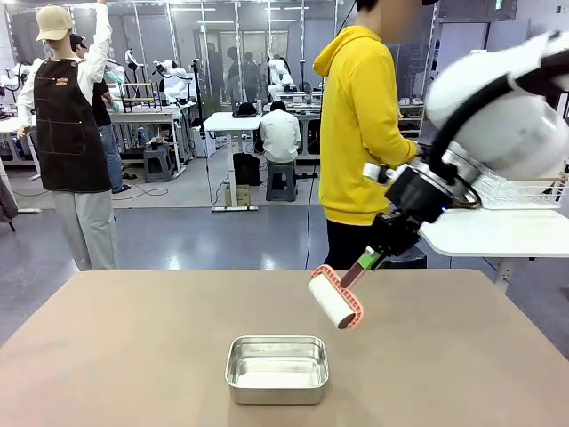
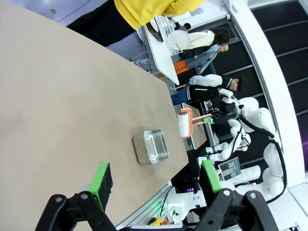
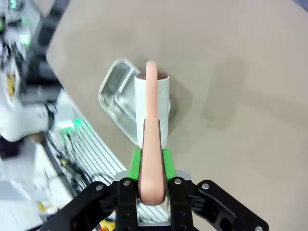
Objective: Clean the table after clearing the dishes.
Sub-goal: When the right (or left) Handle tray is removed, use the right hand (or left hand) to clean the right (or left) side of the table with the Lint Roller.
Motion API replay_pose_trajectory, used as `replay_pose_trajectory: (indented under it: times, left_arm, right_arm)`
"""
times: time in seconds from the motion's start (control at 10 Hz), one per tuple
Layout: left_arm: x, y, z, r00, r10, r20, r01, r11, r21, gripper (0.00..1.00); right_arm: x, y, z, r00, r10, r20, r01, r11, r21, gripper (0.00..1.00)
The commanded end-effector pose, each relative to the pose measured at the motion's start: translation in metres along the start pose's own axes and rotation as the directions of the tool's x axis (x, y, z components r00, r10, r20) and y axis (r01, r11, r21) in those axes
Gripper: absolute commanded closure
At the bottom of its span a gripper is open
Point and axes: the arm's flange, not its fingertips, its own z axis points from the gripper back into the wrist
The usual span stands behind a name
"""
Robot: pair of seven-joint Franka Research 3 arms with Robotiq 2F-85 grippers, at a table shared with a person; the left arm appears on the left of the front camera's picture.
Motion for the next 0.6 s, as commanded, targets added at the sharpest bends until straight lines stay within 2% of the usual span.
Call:
replay_pose_trajectory:
  times: [0.0, 0.2, 0.4, 0.5]
  left_arm:
    - [-0.001, -0.003, 0.001, 1.000, -0.003, 0.013, 0.003, 1.000, -0.019, 0.07]
    - [-0.001, -0.003, 0.001, 1.000, -0.003, 0.013, 0.003, 1.000, -0.019, 0.07]
    - [-0.001, -0.003, 0.001, 1.000, -0.003, 0.013, 0.003, 1.000, -0.019, 0.07]
    - [-0.001, -0.003, 0.001, 1.000, -0.003, 0.013, 0.003, 1.000, -0.019, 0.07]
  right_arm:
    - [-0.007, -0.016, -0.019, 0.990, -0.074, 0.118, 0.065, 0.995, 0.077, 0.79]
    - [0.000, -0.048, -0.022, 0.983, -0.165, 0.082, 0.144, 0.966, 0.217, 0.79]
    - [0.006, -0.079, -0.024, 0.966, -0.249, 0.068, 0.228, 0.947, 0.228, 0.79]
    - [0.009, -0.070, -0.018, 0.985, -0.171, 0.035, 0.159, 0.961, 0.225, 0.79]
